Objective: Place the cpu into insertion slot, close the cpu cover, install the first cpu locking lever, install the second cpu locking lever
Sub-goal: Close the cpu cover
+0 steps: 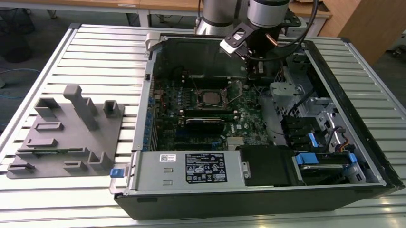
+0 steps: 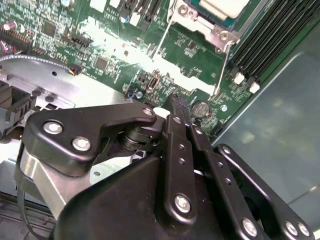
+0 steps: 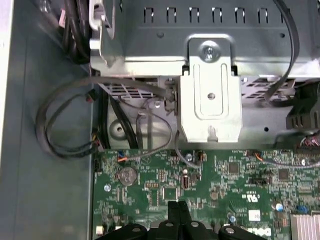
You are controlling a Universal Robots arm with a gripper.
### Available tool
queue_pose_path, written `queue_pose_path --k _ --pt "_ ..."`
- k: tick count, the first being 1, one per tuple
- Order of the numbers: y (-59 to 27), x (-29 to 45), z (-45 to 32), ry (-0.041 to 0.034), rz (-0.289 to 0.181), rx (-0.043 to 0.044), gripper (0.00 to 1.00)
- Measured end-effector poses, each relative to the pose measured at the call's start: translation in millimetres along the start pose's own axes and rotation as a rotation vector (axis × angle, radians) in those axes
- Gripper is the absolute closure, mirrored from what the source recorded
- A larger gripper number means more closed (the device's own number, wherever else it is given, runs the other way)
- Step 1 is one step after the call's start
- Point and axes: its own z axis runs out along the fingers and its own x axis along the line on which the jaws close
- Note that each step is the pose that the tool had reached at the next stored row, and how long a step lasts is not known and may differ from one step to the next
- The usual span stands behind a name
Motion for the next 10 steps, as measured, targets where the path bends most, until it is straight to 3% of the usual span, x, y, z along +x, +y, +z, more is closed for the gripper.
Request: queue_pose_path --k 10 --pt "2.2 0.1 0.4 0.0 0.0 0.0 0.89"
